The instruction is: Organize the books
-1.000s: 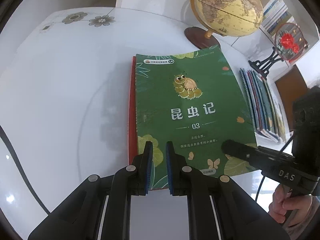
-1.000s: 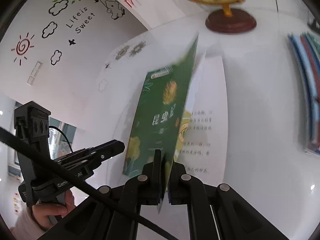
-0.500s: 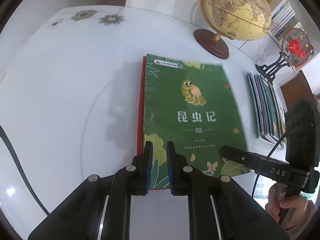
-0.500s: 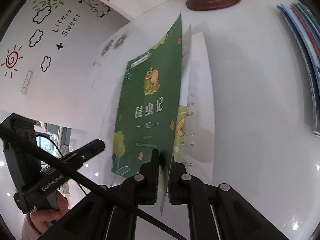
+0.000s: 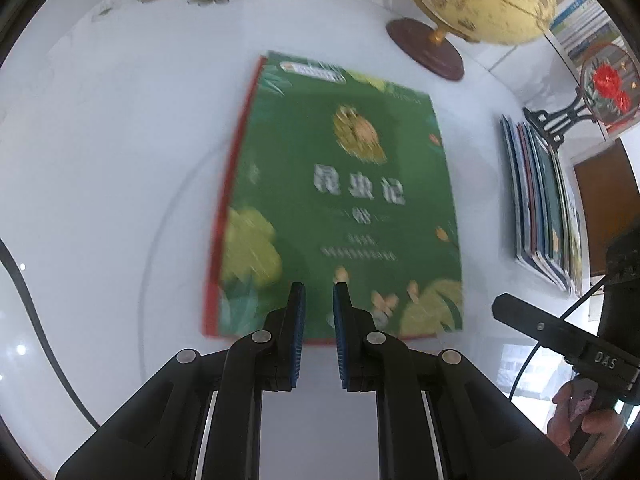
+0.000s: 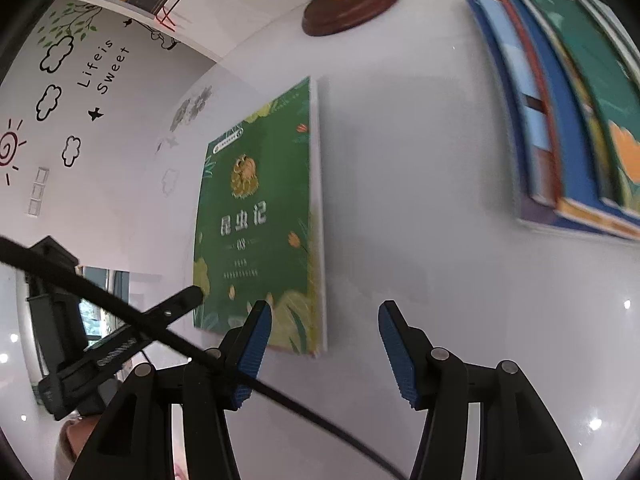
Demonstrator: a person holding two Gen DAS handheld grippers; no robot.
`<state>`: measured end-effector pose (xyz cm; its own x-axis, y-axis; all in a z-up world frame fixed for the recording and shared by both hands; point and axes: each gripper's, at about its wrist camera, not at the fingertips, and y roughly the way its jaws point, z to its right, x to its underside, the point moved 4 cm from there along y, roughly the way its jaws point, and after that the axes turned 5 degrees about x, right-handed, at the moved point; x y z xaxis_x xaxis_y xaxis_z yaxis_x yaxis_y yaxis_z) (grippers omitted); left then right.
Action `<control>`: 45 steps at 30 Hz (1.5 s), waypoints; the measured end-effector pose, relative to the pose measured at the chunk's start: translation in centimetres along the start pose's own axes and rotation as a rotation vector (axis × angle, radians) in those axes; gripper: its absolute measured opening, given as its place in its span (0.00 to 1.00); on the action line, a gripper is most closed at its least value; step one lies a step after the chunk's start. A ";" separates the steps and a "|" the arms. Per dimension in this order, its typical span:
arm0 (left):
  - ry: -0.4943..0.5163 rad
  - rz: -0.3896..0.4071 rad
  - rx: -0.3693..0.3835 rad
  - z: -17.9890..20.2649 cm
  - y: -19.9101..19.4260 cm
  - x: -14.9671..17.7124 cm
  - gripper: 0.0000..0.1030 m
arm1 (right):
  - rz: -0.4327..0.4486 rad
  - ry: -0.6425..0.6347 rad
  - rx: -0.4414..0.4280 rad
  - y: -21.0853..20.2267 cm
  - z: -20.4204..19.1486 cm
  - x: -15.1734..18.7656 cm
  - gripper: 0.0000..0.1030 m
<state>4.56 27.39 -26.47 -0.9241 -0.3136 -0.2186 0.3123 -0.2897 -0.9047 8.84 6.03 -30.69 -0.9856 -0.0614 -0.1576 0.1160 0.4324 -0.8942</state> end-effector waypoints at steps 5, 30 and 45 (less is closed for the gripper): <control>-0.024 0.000 0.034 1.9 0.6 2.3 0.11 | 0.020 -0.018 -0.016 -2.3 2.1 1.6 0.53; 0.189 0.026 0.101 21.8 3.3 4.5 0.24 | 0.291 0.039 0.259 -17.9 22.2 2.2 0.53; 0.323 0.073 0.035 33.2 7.2 -0.2 0.24 | 0.414 0.123 0.170 -21.5 29.6 0.1 0.53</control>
<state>14.37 -4.69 -20.80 -0.9192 -0.0334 -0.3924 0.3828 -0.3099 -0.8703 9.87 -29.92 -23.84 -0.8583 0.1969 -0.4738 0.5110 0.2442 -0.8242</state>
